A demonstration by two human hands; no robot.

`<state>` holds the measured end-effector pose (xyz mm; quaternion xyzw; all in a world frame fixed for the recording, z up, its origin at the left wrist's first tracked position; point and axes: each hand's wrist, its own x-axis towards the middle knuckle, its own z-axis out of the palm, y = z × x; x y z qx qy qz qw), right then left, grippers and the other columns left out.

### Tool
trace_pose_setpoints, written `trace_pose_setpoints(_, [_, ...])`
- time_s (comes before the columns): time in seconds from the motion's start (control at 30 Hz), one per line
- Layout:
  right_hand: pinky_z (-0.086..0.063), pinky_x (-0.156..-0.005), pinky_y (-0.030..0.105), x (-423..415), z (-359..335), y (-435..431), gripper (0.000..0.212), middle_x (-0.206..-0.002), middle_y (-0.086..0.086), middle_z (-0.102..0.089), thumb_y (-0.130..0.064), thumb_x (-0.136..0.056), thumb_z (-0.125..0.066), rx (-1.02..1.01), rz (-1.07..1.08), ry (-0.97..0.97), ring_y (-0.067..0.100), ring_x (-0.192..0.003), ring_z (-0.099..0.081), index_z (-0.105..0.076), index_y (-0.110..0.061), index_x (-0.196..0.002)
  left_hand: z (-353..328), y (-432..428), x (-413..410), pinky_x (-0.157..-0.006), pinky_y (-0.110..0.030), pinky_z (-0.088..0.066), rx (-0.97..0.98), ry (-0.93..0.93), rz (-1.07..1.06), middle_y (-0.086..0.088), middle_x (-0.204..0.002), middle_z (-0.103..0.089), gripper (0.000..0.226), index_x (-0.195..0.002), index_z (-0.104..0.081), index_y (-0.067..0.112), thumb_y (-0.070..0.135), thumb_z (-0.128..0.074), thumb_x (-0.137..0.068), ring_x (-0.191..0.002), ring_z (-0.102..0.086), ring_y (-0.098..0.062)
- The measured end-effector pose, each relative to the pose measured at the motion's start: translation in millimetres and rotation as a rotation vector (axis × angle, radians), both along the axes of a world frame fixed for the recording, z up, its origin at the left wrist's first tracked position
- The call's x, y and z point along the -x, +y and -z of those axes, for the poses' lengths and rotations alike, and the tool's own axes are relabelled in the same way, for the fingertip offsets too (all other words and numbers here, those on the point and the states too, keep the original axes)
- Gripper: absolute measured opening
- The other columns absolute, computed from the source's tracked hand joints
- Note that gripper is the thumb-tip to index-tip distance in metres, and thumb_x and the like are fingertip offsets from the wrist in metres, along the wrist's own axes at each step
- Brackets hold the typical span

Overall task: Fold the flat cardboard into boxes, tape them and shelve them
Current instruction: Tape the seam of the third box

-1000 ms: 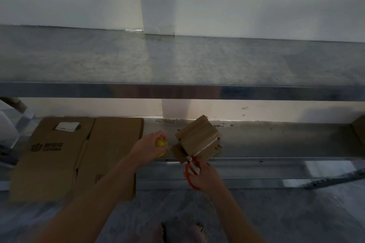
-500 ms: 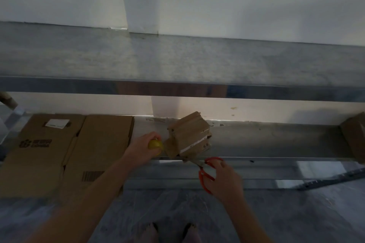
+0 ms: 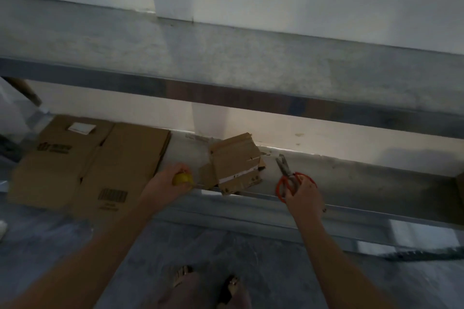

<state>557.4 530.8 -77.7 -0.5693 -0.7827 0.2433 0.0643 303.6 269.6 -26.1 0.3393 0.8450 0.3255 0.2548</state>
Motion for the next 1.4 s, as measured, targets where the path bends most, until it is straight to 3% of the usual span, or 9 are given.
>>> trace_pose_setpoints(0.2, [-0.033, -0.114, 0.048, -7, 7, -5, 0.062, -0.152, 0.007, -0.037, -0.036, -0.094, -0.054, -0.020, -0.150, -0.159, 0.030, -0.141, -0.031, -0.033, -0.016, -0.149, -4, -9, -15, -0.072, -0.027, -0.047, 0.001, 0.005, 0.013, 0.014, -0.094, -0.062, 0.020, -0.098, -0.060, 0.032, 0.024, -0.072, -0.084, -0.086, -0.057, -0.004])
trace_pose_setpoints(0.4, [-0.029, -0.115, 0.048, -19, -13, -70, 0.063, -0.156, 0.008, -0.035, -0.041, -0.093, -0.056, -0.297, -0.379, -0.072, 0.030, -0.146, -0.027, -0.039, -0.017, -0.148, -15, -19, -17, -0.066, -0.010, -0.042, -0.035, 0.094, 0.049, 0.019, -0.092, -0.062, 0.021, -0.099, -0.060, 0.035, 0.026, -0.072, -0.084, -0.087, -0.056, 0.008])
trace_pose_setpoints(0.53, [-0.025, -0.116, 0.048, 3, -23, -132, 0.058, -0.150, 0.002, -0.042, -0.046, -0.091, -0.047, -0.284, -0.563, 0.044, 0.031, -0.144, -0.030, -0.039, -0.027, -0.146, -19, -23, -19, -0.066, -0.005, -0.042, -0.084, 0.120, 0.015, 0.025, -0.094, -0.061, 0.034, -0.096, -0.058, 0.045, 0.022, -0.076, -0.080, -0.090, -0.054, 0.012])
trace_pose_setpoints(0.67, [-0.015, -0.120, 0.051, 56, -39, -169, 0.062, -0.160, 0.001, -0.027, -0.050, -0.095, -0.029, -0.284, -0.705, 0.073, 0.027, -0.150, -0.016, -0.025, -0.029, -0.154, -19, -30, -16, -0.068, -0.006, -0.041, -0.106, 0.179, 0.080, 0.028, -0.095, -0.060, 0.037, -0.098, -0.056, 0.045, 0.023, -0.077, -0.078, -0.093, -0.054, 0.013])
trace_pose_setpoints(0.9, [-0.041, -0.103, 0.040, 143, -52, -192, 0.042, -0.128, -0.003, -0.059, -0.051, -0.092, -0.052, -0.080, -0.601, 0.144, 0.019, -0.122, -0.051, -0.056, -0.029, -0.128, -20, -53, 12, -0.082, -0.034, -0.049, -0.181, 0.444, 0.234, 0.010, -0.107, -0.068, 0.028, -0.104, -0.067, 0.022, 0.029, -0.077, -0.079, -0.098, -0.063, -0.012])
trace_pose_setpoints(1.13, [-0.053, -0.077, 0.034, 185, -50, -208, 0.010, -0.095, -0.005, -0.069, -0.030, -0.092, -0.060, -0.008, -0.510, 0.210, 0.015, -0.086, -0.063, -0.067, -0.025, -0.099, -13, -72, 54, -0.097, -0.023, -0.038, -0.149, 0.358, 0.356, 0.009, -0.127, -0.059, 0.045, -0.126, -0.059, 0.022, 0.034, -0.070, -0.085, -0.114, -0.054, -0.008])
trace_pose_setpoints(1.23, [-0.055, -0.075, 0.030, 193, -47, -211, 0.007, -0.092, -0.009, -0.067, -0.025, -0.092, -0.061, 0.059, -0.446, 0.200, 0.010, -0.082, -0.062, -0.065, -0.029, -0.097, -9, -80, 70, -0.090, -0.002, -0.027, -0.110, 0.254, 0.497, 0.004, -0.131, -0.055, 0.048, -0.139, -0.048, 0.020, 0.027, -0.061, -0.093, -0.110, -0.046, 0.000])
trace_pose_setpoints(1.33, [-0.051, -0.075, 0.032, 202, -43, -216, 0.007, -0.090, -0.007, -0.065, -0.029, -0.094, -0.058, 0.009, -0.467, 0.141, 0.012, -0.082, -0.058, -0.065, -0.028, -0.093, 0, -84, 88, -0.099, -0.017, -0.037, -0.088, 0.330, 0.565, -0.001, -0.135, -0.053, 0.050, -0.139, -0.047, 0.019, 0.021, -0.061, -0.091, -0.119, -0.050, -0.012])
trace_pose_setpoints(1.4, [-0.046, -0.074, 0.032, 209, -45, -222, 0.009, -0.086, -0.005, -0.063, -0.028, -0.092, -0.057, -0.068, -0.487, 0.149, 0.018, -0.085, -0.056, -0.064, -0.025, -0.088, 1, -82, 104, -0.088, -0.031, -0.049, -0.053, 0.361, 0.533, -0.004, -0.127, -0.058, 0.055, -0.139, -0.045, 0.020, 0.018, -0.063, -0.087, -0.110, -0.058, -0.021])
